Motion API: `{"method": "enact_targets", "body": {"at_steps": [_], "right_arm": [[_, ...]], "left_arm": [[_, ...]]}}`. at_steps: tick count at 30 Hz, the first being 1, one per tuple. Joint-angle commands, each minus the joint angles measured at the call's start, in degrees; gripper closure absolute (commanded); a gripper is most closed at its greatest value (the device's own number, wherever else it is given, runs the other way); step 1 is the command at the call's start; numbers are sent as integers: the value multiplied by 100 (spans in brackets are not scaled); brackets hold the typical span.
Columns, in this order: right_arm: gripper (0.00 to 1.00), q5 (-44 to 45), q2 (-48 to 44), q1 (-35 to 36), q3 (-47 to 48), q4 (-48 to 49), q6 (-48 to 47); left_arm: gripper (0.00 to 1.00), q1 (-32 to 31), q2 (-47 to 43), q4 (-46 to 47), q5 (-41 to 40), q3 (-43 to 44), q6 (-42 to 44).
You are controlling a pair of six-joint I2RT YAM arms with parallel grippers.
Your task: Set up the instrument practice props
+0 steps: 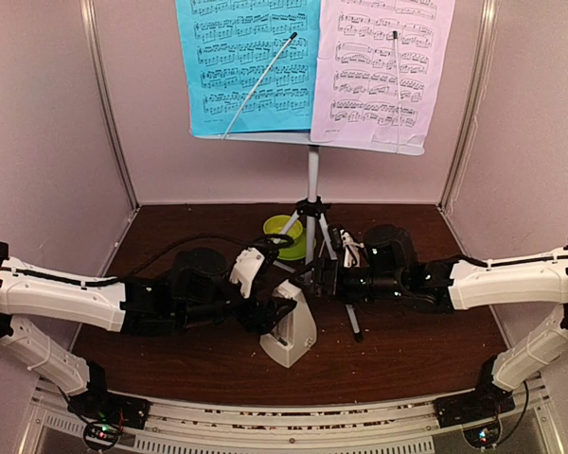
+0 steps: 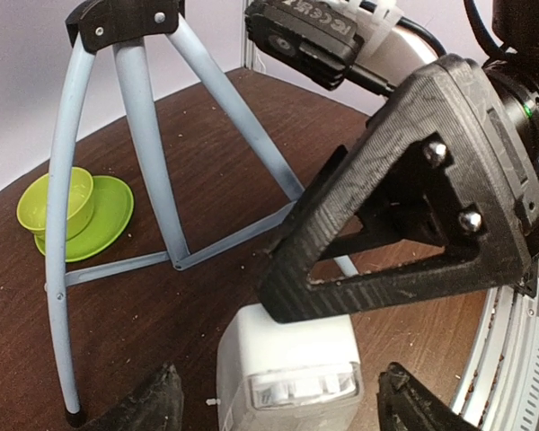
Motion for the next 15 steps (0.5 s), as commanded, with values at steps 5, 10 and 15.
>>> {"method": "enact_targets", "body": {"at_steps": [5, 10, 15], "right_arm": [[14, -421, 140, -25, 14, 424, 167], [15, -539, 245, -18, -89, 462, 216], [16, -478, 249, -28, -282, 466, 233]], "left_arm": [[31, -17, 43, 371, 23, -44, 73], [37, -18, 17, 387, 15, -71, 73], [42, -20, -8, 384, 11, -89, 80]]}}
